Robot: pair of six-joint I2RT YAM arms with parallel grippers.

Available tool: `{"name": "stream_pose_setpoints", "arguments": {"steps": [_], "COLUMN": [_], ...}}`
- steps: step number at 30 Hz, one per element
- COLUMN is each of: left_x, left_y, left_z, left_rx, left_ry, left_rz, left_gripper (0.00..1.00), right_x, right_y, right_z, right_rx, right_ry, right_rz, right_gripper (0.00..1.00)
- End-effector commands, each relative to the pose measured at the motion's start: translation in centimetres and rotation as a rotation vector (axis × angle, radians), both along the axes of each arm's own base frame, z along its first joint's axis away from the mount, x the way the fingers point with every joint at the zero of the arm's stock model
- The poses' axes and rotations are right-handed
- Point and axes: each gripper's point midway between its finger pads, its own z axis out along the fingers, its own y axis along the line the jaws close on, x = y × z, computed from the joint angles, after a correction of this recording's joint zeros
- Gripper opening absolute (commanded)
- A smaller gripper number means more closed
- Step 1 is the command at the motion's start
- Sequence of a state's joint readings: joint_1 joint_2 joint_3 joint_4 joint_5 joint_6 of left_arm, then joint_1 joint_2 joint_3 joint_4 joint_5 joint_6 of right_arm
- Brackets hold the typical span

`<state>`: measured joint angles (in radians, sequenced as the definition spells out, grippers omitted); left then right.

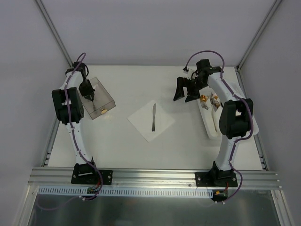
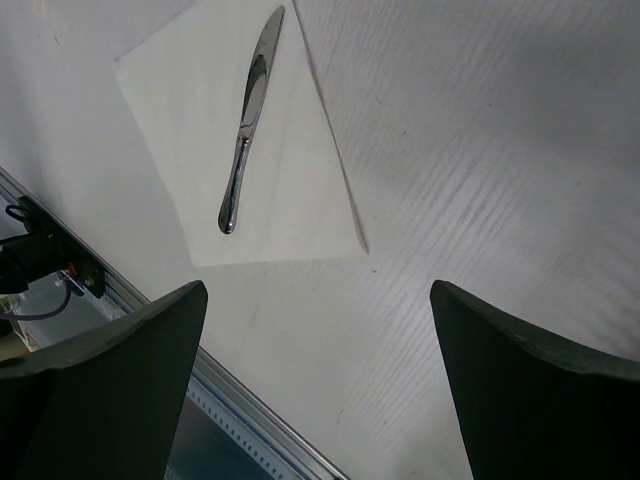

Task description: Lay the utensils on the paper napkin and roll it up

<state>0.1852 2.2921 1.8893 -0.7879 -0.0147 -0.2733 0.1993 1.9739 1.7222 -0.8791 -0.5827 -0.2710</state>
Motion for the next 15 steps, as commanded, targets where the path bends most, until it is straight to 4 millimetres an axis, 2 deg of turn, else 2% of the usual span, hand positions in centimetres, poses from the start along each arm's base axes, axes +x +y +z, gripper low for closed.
{"name": "stream_pose_setpoints", "arguments": {"steps": [1,5,8,11,12,14,15], "left_x": [-0.5,-0.1,0.3,1.3,1.6,2.0,1.9], "left_y": [0.8,0.2,0.0,-0.7,-1.1,-3.0,-3.8], "left_z": [-1.3,-0.8,1.2,5.4,8.1,11.3,14.2], "left_rx": [-0.010,-0.039,-0.028,0.020,0.027,0.017,0.021], "left_ry": [0.001,-0.029,-0.070,-0.163,-0.219,-0.293,-0.357], "left_rz": [0.013,0.000,-0.010,-0.066,-0.078,-0.113,-0.123], "left_gripper": [0.12,0.04,0.00,0.00,0.00,0.00,0.00], "right_x": [0.5,0.7,0.7,0.7,0.6,0.5,0.5], "right_y": [-0.5,-0.4,-0.4,-0.3,-0.4,-0.4,-0.5], "right_z": [0.9,1.0,0.9,0.9,1.0,1.0,1.1], "right_rx": [-0.001,0.008,0.013,0.013,0.013,0.011,0.011], "right_ry": [-0.016,-0.012,-0.006,-0.005,-0.005,-0.005,-0.008], "right_rz": [-0.009,-0.016,-0.020,-0.019,-0.019,-0.018,-0.020], "right_gripper": [0.99,0.99,0.99,0.99,0.99,0.99,0.99]}}
